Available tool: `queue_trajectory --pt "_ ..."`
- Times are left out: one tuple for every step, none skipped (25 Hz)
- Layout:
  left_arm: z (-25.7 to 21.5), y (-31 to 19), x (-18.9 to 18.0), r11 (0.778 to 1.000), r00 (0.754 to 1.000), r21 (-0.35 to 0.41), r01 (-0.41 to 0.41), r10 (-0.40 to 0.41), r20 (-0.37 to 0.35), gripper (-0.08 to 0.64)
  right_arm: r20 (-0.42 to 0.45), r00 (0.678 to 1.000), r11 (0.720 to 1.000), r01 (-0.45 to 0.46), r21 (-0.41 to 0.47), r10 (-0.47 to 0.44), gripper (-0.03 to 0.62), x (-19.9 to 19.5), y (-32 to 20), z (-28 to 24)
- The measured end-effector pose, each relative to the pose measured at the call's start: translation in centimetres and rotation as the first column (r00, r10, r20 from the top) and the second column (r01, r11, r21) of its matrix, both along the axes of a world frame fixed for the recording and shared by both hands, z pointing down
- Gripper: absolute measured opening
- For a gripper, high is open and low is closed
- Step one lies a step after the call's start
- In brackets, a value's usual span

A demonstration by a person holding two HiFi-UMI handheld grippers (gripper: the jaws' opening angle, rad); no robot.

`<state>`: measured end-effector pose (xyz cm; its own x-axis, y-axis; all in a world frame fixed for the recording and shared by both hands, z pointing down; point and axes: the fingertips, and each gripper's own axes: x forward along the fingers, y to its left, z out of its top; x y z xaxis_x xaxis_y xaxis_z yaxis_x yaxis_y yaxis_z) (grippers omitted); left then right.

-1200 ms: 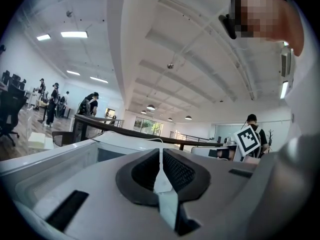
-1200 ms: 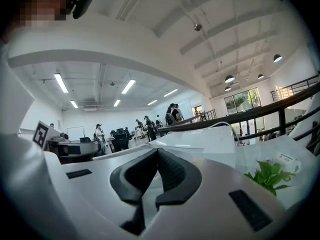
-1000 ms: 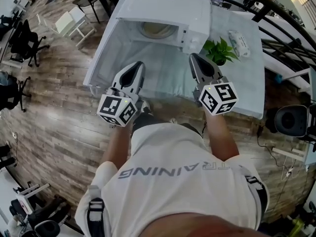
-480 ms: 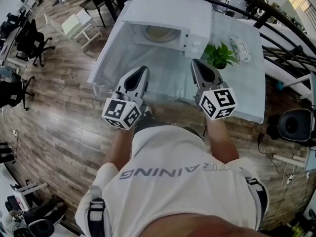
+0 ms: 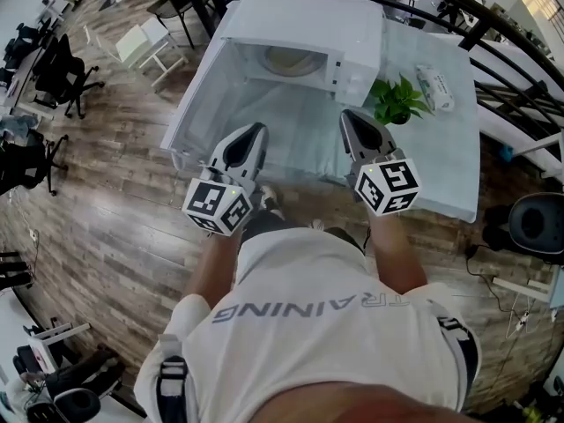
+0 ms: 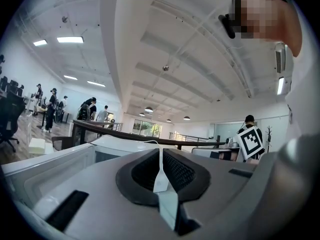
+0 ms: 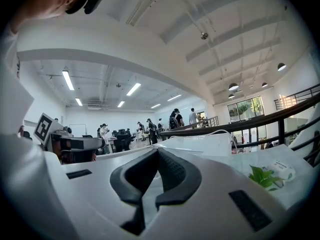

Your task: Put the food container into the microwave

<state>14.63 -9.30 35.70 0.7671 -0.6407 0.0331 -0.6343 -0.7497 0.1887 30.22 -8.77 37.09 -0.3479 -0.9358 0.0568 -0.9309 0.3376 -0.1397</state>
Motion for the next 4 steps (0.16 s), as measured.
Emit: queue_trajectory --pt "0.0 -0.1 0.0 1.0 1.0 0.002 0.0 0.0 0.003 0.048 -0.001 1.0 1.0 0.0 0.004 0.0 0.023 0.02 -0.13 -0.08" --pt "0.0 -0.25 -0.02 1.0 1.0 0.004 0.001 -0.001 0.005 0.048 -0.002 1.0 1.0 0.001 0.008 -0.001 0.023 0.06 -0.28 -0.17" --pt "0.01 -0.41 -0.04 1.0 1.0 0.005 0.002 -0.002 0.006 0.048 -0.003 1.0 1.0 0.001 0.012 -0.001 0.023 0.1 -0.45 -0.26" --pt "0.02 -0.57 -0.08 1.0 1.0 0.006 0.004 -0.004 0.007 0.048 -0.004 1.0 1.0 0.001 0.017 -0.001 0.023 0.13 -0.62 -0.33"
